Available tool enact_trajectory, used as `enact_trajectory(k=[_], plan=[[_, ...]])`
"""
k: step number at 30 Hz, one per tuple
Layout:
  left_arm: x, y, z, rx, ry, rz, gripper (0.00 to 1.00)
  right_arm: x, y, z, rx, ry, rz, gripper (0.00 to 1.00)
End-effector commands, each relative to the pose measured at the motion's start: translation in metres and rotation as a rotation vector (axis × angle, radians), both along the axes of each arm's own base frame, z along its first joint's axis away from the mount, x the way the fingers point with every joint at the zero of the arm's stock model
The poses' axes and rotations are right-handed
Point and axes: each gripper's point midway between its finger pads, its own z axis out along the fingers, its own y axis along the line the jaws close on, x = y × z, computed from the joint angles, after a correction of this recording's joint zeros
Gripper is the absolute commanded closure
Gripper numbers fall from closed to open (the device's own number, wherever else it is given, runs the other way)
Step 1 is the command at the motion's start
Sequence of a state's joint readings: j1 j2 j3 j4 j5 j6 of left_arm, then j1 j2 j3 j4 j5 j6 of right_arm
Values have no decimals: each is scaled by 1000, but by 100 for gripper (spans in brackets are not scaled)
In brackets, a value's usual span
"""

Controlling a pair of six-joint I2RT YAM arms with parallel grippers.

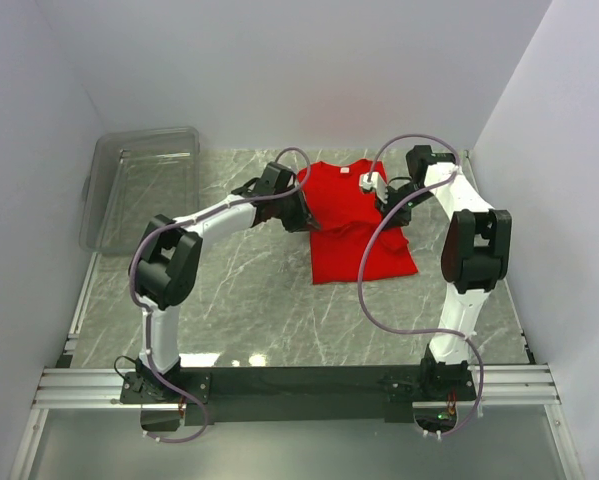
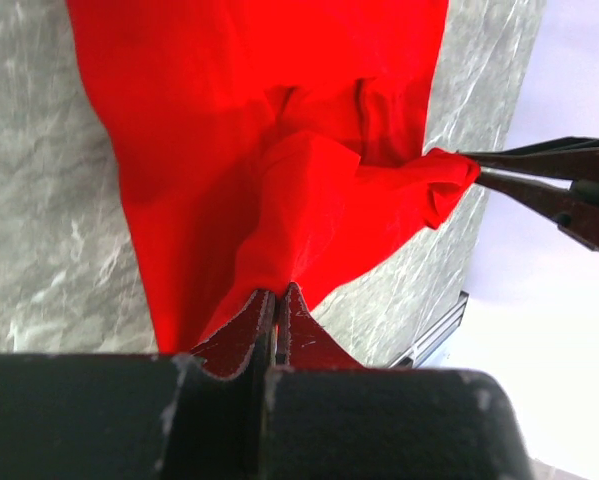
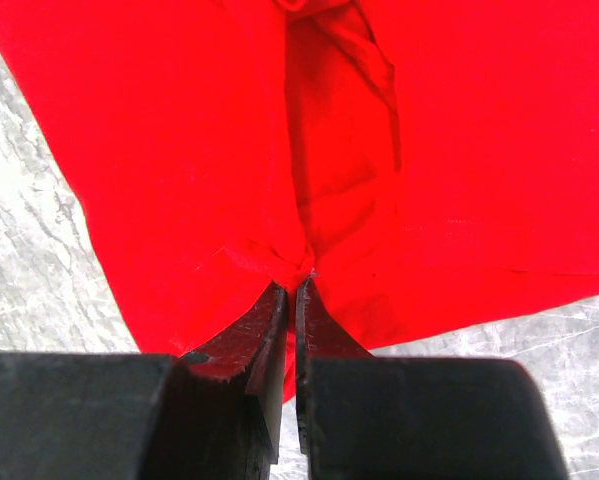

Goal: Fold and stack the t-shirts

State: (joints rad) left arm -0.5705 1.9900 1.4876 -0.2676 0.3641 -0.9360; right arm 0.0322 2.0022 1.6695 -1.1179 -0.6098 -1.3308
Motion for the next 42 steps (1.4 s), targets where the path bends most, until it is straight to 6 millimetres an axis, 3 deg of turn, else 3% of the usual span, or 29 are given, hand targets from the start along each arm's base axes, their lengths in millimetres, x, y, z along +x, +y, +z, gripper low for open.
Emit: enact_trajectory(k=[1, 12, 15, 18, 19, 21, 22, 23, 27, 30, 32, 34, 35, 38, 41, 42], plan=[[14, -7, 13, -32, -50, -23, 99, 16, 0, 10, 7, -43, -20, 100], [27, -5, 2, -28, -35, -4, 99, 36, 0, 5, 1, -40, -59, 100], [32, -6, 1, -34, -37, 0, 99, 42, 0, 3, 0, -38, -76, 96], [38, -6, -1, -40, -34, 11, 99, 57, -2, 6, 0, -66, -145, 79], [42, -6, 2, -45, -40, 19, 99, 66, -2, 11, 9, -79, -197, 61], [47, -3, 1, -34, -37, 39, 91, 80, -5, 27, 27, -128, -260, 48], [51, 1, 1, -18, -44, 66, 84, 89, -4, 37, 48, -153, -309, 37], [55, 5, 9, -18, -64, 84, 70, 94, -5, 47, 58, -175, -339, 35], [63, 23, 32, 3, -143, 151, 45, 99, -8, 82, 107, -235, -405, 34], [64, 32, 54, 5, -214, 161, 38, 80, -16, 88, 119, -222, -392, 34], [60, 37, 66, 4, -249, 155, 36, 66, -23, 75, 101, -201, -374, 35], [54, 40, 65, 17, -275, 133, 35, 59, -31, 76, 94, -206, -386, 36], [51, 42, 75, 10, -299, 129, 35, 55, -39, 73, 95, -194, -406, 37], [39, 47, 72, 17, -321, 92, 34, 52, -49, 68, 115, -146, -469, 43], [26, 49, 59, 20, -287, 72, 35, 40, -45, 63, 137, -85, -475, 49], [17, 52, 44, 24, -252, 67, 35, 36, -44, 62, 138, -81, -464, 50]])
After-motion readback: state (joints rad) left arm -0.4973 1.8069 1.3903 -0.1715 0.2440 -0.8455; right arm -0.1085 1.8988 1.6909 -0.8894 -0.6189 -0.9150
